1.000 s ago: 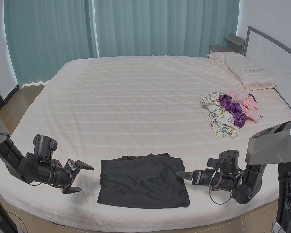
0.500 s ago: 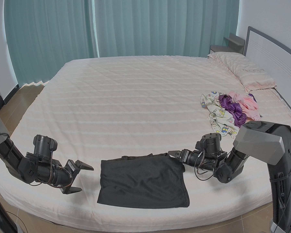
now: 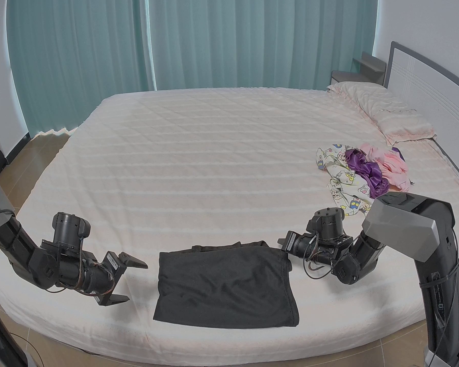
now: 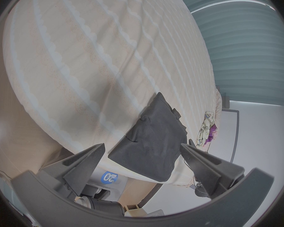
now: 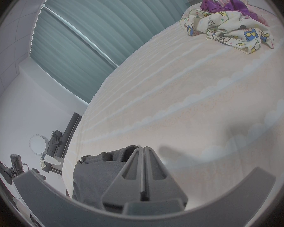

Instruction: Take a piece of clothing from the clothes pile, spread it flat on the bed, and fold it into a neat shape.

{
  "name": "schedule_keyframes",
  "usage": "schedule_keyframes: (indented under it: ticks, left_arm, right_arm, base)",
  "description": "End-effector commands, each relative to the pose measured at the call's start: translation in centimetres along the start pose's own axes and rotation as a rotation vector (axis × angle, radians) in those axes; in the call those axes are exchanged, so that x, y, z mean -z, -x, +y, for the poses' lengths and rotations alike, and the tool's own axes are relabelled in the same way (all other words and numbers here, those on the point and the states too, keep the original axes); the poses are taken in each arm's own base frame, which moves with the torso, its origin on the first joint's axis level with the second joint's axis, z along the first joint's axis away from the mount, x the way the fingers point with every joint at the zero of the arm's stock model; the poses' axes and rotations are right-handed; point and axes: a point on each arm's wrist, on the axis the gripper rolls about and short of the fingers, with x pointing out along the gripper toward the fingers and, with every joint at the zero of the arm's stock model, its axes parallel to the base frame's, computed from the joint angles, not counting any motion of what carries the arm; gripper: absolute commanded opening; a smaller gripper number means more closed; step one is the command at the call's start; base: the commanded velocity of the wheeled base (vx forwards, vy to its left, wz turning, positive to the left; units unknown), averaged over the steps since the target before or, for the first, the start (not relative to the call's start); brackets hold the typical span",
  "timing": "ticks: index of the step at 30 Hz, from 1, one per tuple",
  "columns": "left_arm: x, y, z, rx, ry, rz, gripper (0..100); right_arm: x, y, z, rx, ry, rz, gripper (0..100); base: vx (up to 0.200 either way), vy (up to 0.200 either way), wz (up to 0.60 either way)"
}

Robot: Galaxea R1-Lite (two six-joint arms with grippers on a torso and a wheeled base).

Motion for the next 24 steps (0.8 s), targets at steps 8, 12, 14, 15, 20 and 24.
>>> schedule_keyframes:
  ticks: [8,12,14,15,20,24]
  left_arm:
    - [0.0,0.0,0.0,0.001,0.000,0.000,100]
    - [0.0,0.0,0.0,0.001,0.000,0.000,100]
    - [0.0,0.0,0.0,0.001,-0.001,0.000,100]
    - [0.0,0.0,0.0,0.001,-0.001,0.000,100]
    - [0.0,0.0,0.0,0.001,-0.001,0.000,100]
    - [0.0,0.0,0.0,0.000,0.000,0.000,100]
  right_arm:
    - [0.3,0.7,-0.2,0.023,-0.001,0.014,0]
    - [0.6,0.8,-0.2,0.027,-0.001,0.026,0]
    - [0.7,0.8,-0.3,0.027,-0.001,0.026,100]
    - [0.7,0.8,-0.3,0.028,-0.003,0.027,100]
    - [0.9,0.7,-0.4,0.029,-0.002,0.030,100]
    - [1.3,0.6,-0.1,0.022,-0.002,0.039,100]
  base:
    - [0.000,0.000,0.00]
    - [0.000,0.000,0.00]
    - [0.000,0.000,0.00]
    - [0.000,0.000,0.00]
    - [0.000,0.000,0.00]
    - [0.000,0.000,0.00]
